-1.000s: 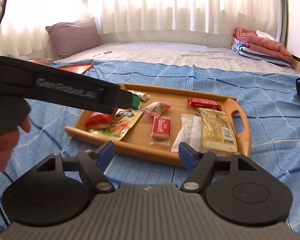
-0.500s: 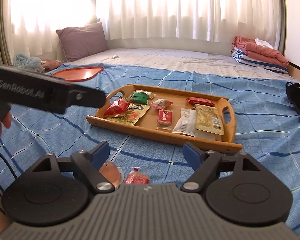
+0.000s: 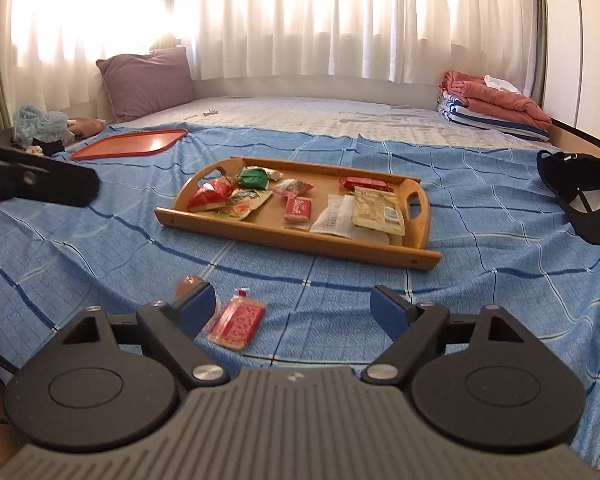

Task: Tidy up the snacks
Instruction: 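Withdraw both grippers toward the orange jelly cup and red wafer packet, then close the left gripper on the orange jelly cup while the right gripper approaches the red wafer packet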

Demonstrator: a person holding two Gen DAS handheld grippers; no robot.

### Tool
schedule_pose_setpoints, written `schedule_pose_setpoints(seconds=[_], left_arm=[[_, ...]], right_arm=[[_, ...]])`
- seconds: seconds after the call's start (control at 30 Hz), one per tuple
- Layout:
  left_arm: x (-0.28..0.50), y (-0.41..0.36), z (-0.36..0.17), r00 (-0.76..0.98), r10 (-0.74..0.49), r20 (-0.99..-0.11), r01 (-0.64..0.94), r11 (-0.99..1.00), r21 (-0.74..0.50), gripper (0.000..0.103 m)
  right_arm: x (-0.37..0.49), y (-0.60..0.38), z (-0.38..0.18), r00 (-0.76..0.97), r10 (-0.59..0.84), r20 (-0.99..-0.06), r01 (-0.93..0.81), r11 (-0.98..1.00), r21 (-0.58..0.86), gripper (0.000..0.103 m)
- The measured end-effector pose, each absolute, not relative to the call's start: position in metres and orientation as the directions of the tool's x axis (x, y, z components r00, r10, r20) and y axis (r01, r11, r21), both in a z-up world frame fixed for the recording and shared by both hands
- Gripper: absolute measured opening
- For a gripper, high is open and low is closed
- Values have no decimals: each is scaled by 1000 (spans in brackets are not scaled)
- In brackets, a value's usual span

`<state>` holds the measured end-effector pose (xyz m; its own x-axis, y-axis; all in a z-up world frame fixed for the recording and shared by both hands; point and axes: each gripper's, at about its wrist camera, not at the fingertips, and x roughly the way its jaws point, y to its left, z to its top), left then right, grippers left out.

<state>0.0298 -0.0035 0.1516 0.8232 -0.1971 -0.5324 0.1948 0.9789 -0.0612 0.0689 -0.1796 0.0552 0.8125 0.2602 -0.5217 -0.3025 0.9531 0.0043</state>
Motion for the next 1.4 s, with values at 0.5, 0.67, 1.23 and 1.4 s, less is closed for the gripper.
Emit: schedule_pose_setpoints(seconds=[0.5,0.67,1.23,1.4], left_arm=[[25,-10,124,834,-120,-539,136,991,-10,86],[50,-14,82,806,-119,-580,133,991,-17,67],[119,-32,23,718,-149,-680,160,986,-47,42],[128,-34,16,705,-146,-694,145,988,-61,40]], right_arm=[[89,-151,-2,775,265,-573,-315,949,13,90],[87,-142,-11,768,271,-581,-346,938,-19,90],[84,-142,-26,779,275,-564,-342,940,-14,96],[83,-142,-27,778,280,-563,-343,939,-8,97]])
